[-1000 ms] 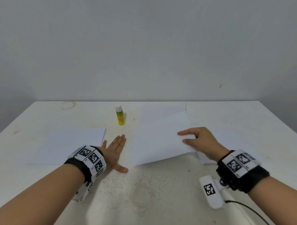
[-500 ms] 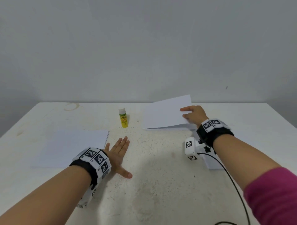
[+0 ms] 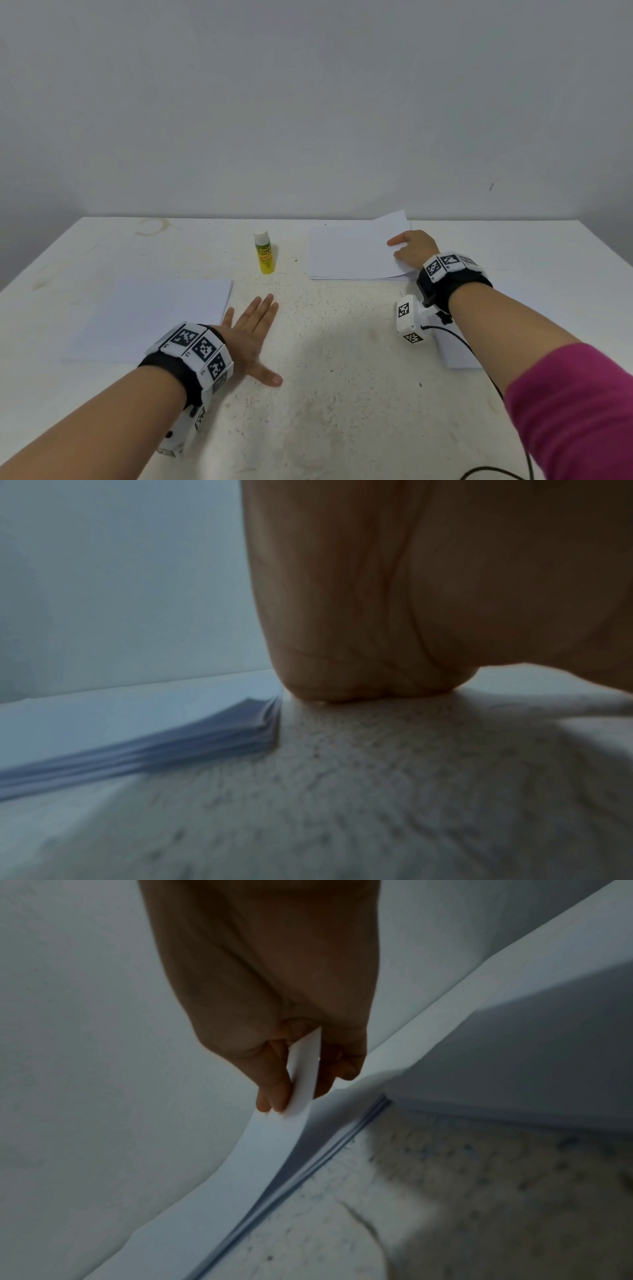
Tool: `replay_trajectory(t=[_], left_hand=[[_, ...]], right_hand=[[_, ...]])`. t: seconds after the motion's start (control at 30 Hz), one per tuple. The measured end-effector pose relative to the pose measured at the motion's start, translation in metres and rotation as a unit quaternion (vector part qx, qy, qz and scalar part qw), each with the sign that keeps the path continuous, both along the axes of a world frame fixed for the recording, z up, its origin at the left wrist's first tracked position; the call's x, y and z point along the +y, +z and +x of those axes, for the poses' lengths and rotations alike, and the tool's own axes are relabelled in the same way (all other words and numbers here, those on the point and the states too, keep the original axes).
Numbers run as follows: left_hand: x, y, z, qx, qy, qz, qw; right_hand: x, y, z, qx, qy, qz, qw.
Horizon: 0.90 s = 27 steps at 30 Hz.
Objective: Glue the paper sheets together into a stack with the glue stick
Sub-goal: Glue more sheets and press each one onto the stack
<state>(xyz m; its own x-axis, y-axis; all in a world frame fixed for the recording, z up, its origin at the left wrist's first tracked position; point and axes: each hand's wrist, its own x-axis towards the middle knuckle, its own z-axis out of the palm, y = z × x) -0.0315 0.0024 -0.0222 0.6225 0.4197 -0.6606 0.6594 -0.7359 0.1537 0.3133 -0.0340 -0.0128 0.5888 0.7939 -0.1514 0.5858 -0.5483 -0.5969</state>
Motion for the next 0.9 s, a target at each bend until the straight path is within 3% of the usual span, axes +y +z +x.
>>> replay_trajectory(t=[0.33, 0.73, 0.9], left_hand=[[0.001, -0.001, 0.0, -0.006, -0.008, -0.001, 1.0], [0.001, 0.0, 0.0, 0.0, -0.009, -0.003, 1.0], [0.002, 0.0, 0.001, 0.012, -0.008, 0.004, 1.0]], right_hand=[[0.006, -0.002, -0.002, -0.023, 0.008, -0.089, 0.996], [0.007, -0.001, -0.01, -0.148, 0.013, -0.194, 0.97], [-0.002, 0.025, -0.013, -0.144, 0.054, -0.219, 0.963]])
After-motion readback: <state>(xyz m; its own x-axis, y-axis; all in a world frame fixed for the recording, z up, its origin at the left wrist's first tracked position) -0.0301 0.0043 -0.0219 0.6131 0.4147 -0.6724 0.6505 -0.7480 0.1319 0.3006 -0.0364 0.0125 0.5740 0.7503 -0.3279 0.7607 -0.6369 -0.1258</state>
